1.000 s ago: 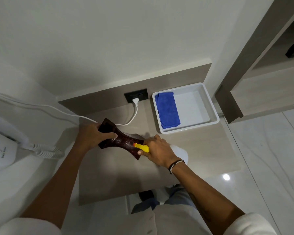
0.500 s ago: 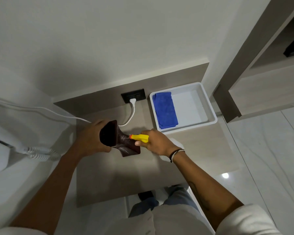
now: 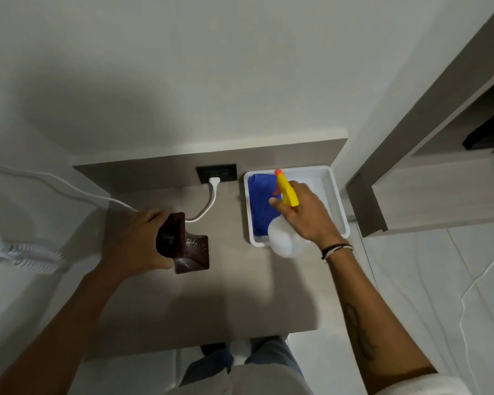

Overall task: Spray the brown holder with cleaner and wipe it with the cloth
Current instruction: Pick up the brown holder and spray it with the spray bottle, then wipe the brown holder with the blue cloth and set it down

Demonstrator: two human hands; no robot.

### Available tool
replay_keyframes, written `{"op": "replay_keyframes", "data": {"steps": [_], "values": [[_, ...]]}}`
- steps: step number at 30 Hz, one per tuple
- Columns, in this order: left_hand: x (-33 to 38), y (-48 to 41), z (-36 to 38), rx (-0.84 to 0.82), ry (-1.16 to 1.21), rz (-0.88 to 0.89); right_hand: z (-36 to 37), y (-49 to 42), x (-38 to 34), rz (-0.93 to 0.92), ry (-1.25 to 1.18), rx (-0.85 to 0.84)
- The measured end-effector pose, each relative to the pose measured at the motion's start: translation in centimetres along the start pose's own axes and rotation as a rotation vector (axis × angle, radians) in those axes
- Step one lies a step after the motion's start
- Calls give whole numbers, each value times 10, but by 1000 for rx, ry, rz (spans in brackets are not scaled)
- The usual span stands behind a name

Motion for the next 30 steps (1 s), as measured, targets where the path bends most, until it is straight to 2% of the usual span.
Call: {"op": "replay_keyframes", "data": {"steps": [4,8,19,20,22,24,25,27,28,30], "values": [[8,3,4,23,17,-31,-23,-24,33,104,83,45],[12,3,11,39,3,-38,-22,-29,63,231,-20,166],[15,4,15,61,38,-65,-10,-30,86,281,-82,161],[15,5,15,63,38,-62,-12,-28,84,277,-74,185],[15,6,14,68,40,-61,-18,-20,73,233,59,334],[16,8,15,76,52,-59,-11,-7,45,57,168,489],[16,8,17,77,58,-64,2,-4,27,-71,187,486],[17,8,17,78,59,-71,44,-7,-1,-275,314,315],[17,8,18,77,58,-71,66,-12,-5,-294,386,182],[17,8,18,78,64,-66,100,-27,6,-175,472,-122]]}}
Point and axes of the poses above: each hand's wrist, its own y-axis away from the middle knuckle, its own z-axis out of the palm, x = y × z, the point moved 6 cm from there along -y, towards the middle knuckle, and after that the axes turned 4 degrees about -z, right-handed, at the moved point
